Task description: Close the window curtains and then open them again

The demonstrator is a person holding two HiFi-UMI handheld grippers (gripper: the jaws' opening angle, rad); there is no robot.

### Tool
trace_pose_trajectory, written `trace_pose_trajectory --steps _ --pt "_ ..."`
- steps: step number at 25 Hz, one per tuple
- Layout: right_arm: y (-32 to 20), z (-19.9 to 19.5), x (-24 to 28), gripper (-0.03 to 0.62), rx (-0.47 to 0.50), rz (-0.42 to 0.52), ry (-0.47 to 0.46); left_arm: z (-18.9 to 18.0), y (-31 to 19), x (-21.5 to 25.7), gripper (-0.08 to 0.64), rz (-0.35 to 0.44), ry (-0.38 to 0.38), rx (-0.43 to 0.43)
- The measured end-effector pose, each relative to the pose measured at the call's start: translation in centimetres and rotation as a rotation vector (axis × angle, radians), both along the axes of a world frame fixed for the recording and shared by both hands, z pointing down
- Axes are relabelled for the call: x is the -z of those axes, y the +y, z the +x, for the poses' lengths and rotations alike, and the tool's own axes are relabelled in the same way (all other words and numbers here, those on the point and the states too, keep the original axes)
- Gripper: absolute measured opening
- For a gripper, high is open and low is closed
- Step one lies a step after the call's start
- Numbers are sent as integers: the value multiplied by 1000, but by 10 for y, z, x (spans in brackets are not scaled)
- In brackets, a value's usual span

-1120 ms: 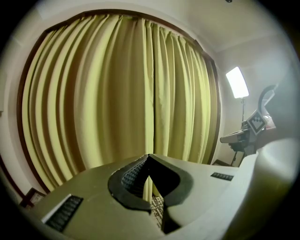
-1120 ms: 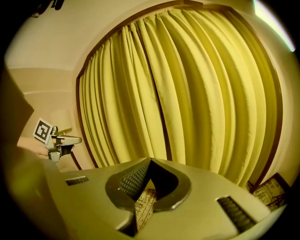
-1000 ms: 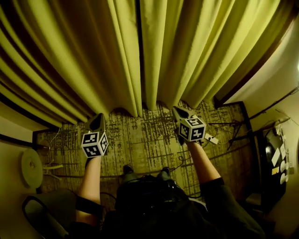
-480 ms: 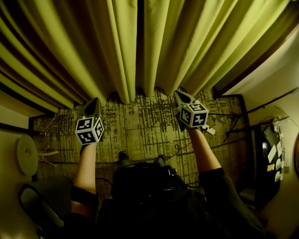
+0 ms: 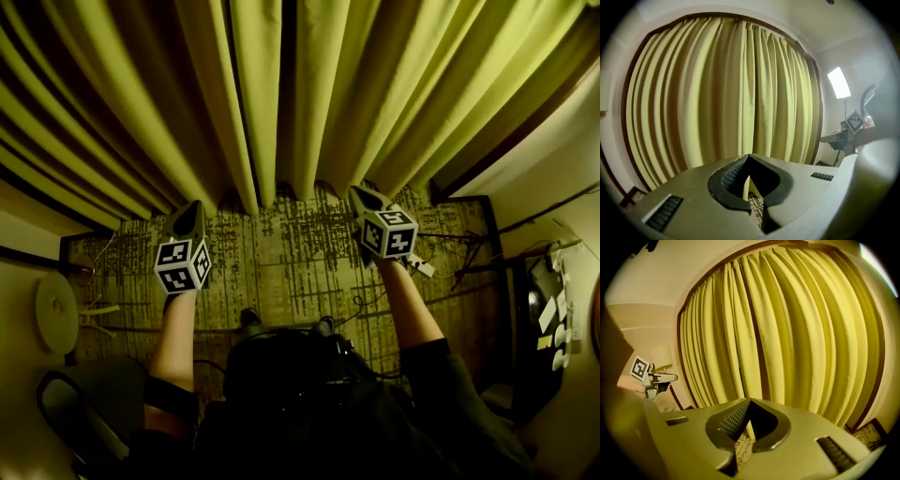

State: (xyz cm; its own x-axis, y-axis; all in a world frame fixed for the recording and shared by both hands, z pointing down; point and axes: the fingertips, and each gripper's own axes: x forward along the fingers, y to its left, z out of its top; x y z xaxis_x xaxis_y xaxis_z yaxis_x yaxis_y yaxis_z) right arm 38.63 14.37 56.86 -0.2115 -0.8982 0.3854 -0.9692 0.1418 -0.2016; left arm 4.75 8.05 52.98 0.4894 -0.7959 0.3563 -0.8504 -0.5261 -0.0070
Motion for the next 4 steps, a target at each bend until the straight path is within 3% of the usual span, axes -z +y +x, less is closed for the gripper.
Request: trace_pose_trajectory --steps 4 --pt "6 -4 -3 0 4 -14 -1 -3 7 -4 0 -12 1 3"
